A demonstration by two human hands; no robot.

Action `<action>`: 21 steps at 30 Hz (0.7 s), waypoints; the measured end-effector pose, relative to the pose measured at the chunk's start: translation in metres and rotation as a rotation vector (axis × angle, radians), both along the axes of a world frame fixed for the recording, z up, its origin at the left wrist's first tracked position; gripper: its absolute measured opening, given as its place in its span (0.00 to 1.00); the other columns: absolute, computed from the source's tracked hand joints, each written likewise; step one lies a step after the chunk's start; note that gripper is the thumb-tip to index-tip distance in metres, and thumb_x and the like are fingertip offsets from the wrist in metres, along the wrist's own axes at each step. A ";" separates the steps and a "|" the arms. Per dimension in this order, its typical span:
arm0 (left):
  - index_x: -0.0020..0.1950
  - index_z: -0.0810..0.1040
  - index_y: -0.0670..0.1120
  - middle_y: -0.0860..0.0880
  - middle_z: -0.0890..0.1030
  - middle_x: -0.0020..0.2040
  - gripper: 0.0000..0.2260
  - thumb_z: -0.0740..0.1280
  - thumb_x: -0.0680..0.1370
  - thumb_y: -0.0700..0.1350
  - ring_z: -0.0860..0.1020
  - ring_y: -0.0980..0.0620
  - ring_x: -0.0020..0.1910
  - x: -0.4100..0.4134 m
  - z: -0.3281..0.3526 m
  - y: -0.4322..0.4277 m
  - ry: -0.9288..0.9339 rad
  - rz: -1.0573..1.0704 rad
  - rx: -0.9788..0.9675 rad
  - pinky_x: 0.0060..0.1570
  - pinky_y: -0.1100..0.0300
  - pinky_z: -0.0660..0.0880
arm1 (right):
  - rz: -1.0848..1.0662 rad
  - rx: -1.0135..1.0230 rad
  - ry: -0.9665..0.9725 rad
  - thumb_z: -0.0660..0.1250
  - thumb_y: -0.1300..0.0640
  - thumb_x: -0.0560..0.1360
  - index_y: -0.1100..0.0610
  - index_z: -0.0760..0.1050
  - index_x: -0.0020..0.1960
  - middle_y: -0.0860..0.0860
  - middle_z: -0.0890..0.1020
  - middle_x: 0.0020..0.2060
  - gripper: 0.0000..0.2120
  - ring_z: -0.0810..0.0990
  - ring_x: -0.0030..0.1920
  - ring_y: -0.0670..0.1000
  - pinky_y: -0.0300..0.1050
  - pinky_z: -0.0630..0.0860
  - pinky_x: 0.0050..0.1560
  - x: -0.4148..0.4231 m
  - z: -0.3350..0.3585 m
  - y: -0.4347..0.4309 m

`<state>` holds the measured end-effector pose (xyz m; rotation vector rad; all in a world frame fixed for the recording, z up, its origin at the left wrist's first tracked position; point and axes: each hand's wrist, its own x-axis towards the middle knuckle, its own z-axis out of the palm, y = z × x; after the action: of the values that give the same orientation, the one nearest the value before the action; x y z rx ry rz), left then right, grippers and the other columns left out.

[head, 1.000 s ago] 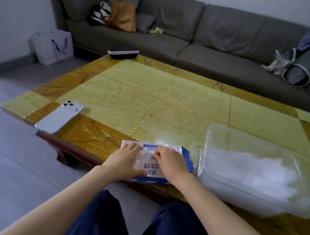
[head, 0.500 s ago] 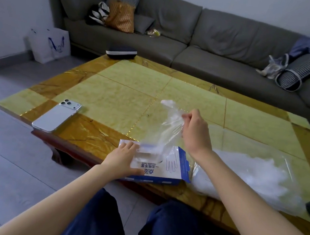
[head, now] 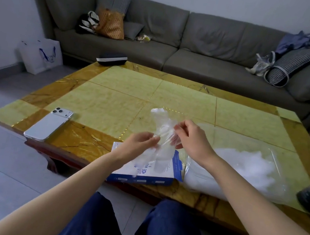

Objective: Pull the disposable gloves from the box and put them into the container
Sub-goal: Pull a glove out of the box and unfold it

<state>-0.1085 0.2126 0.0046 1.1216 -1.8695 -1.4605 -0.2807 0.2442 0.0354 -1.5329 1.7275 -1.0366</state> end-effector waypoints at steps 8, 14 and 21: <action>0.52 0.78 0.47 0.49 0.80 0.41 0.06 0.63 0.79 0.40 0.78 0.58 0.39 0.002 0.012 -0.009 -0.013 0.119 -0.021 0.39 0.71 0.74 | -0.030 0.042 -0.186 0.64 0.62 0.78 0.58 0.70 0.43 0.54 0.79 0.36 0.05 0.79 0.34 0.48 0.38 0.79 0.37 -0.015 -0.003 0.009; 0.57 0.77 0.52 0.43 0.77 0.41 0.12 0.60 0.81 0.39 0.78 0.48 0.44 0.013 0.021 -0.017 0.094 0.101 0.055 0.53 0.57 0.73 | -0.112 0.144 -0.268 0.60 0.51 0.79 0.61 0.69 0.56 0.54 0.78 0.48 0.13 0.79 0.49 0.51 0.47 0.75 0.60 -0.015 -0.008 0.012; 0.64 0.76 0.49 0.39 0.77 0.60 0.16 0.57 0.80 0.36 0.76 0.41 0.59 0.006 0.022 -0.015 0.424 -0.014 0.358 0.65 0.46 0.70 | 0.082 0.307 -0.655 0.59 0.42 0.77 0.64 0.77 0.53 0.57 0.83 0.48 0.24 0.80 0.55 0.56 0.48 0.71 0.64 0.003 -0.008 0.010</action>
<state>-0.1021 0.1978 0.0263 0.8572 -1.3616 -1.9186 -0.2774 0.2542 0.0271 -0.9200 1.2736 -1.0246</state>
